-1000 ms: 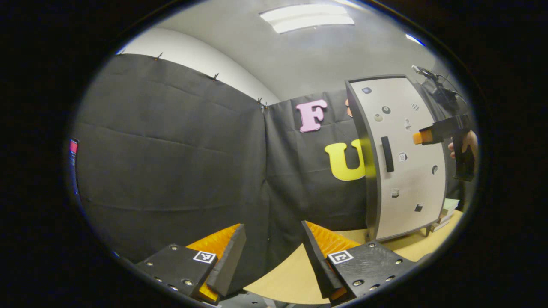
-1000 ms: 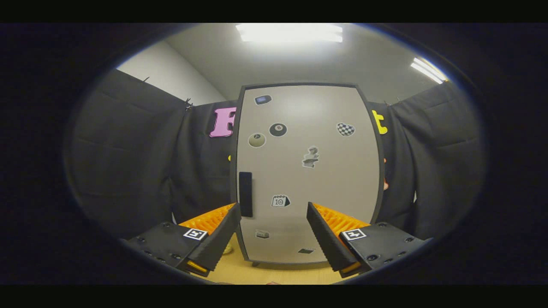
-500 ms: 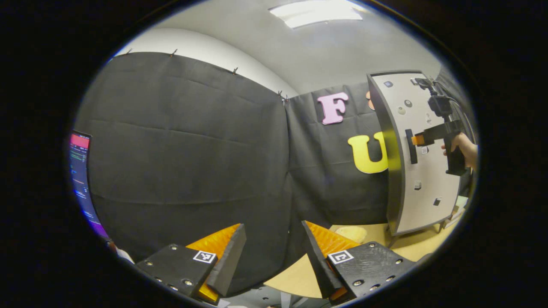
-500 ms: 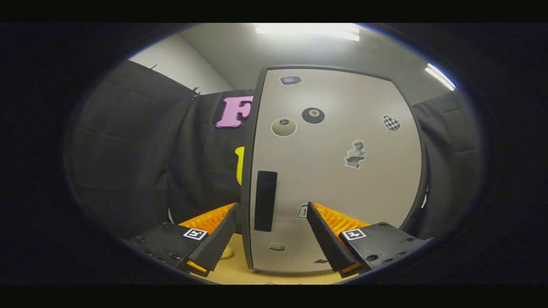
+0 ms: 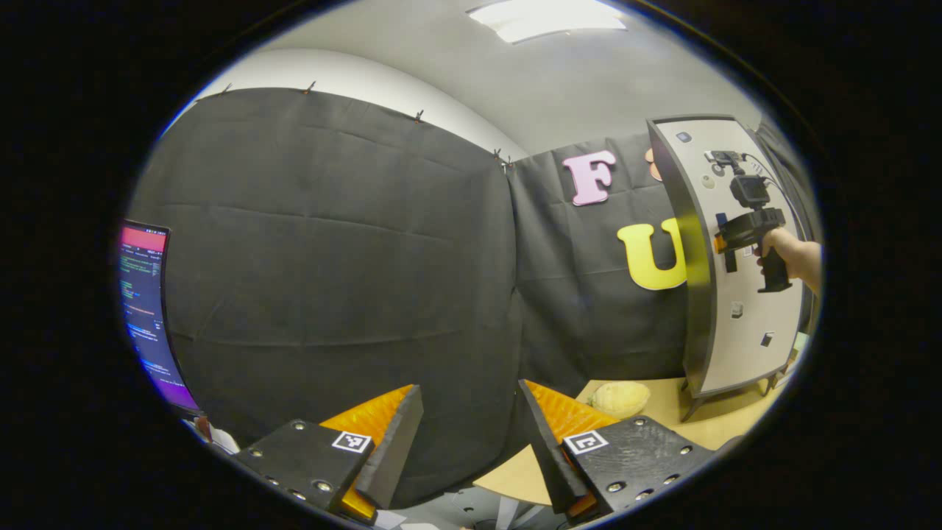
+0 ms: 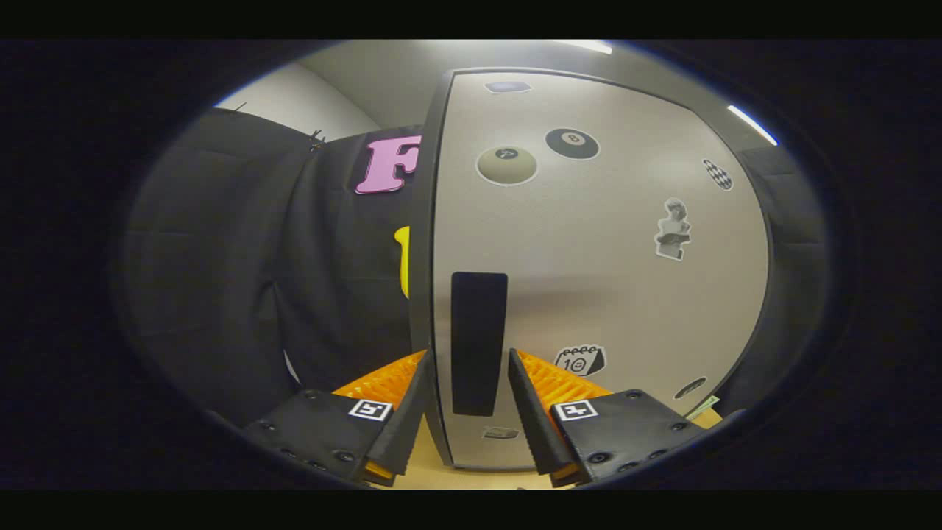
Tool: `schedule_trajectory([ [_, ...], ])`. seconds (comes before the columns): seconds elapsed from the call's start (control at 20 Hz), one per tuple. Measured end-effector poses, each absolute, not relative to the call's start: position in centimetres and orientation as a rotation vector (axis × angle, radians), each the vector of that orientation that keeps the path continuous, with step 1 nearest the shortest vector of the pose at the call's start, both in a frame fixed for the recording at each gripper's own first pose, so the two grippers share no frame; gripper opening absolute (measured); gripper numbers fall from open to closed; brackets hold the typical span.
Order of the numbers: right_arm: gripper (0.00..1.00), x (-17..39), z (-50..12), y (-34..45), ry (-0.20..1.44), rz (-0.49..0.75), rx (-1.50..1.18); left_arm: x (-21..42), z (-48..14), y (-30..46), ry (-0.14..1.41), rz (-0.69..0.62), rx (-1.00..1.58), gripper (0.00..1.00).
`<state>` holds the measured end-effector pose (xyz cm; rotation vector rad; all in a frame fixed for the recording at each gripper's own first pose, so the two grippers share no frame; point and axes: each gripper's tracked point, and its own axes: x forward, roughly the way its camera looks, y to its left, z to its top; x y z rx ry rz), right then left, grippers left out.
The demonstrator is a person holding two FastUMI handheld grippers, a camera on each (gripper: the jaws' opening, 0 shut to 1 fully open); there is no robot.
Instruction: Open the cabinet door with the right hand, grasp the bottle in the cabinet with the left hand and place it on the coaster, then close the cabinet door with the right hand.
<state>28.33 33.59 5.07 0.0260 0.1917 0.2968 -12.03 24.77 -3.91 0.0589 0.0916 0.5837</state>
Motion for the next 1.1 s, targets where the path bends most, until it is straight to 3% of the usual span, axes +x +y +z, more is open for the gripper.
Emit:
schedule_trajectory([
  [0.05,0.53,28.5,5.1,33.6,0.198,0.295,0.034,-11.9,-3.9,24.8,0.09,0.584,0.061,0.77],
  [0.2,0.51,28.7,4.5,33.7,0.23,0.305,0.048,-11.8,-3.8,24.9,0.086,0.581,0.069,0.77],
  [0.25,0.37,28.8,4.6,33.7,0.23,0.303,0.049,-11.7,-3.9,24.7,0.085,0.578,0.068,0.77],
  [0.35,0.37,28.8,4.6,33.7,0.231,0.303,0.035,-11.4,-3.9,24.5,0.084,0.568,0.06,0.77],
  [0.55,0.19,28.3,4.6,33.6,0.238,0.327,0.021,-10.8,-3.6,23.9,0.071,0.546,0.056,0.77],
  [1.1,0.19,25.2,4.9,31.8,0.25,0.456,0.044,-6.3,-3.2,20.0,0.04,0.411,0.049,0.77],
])
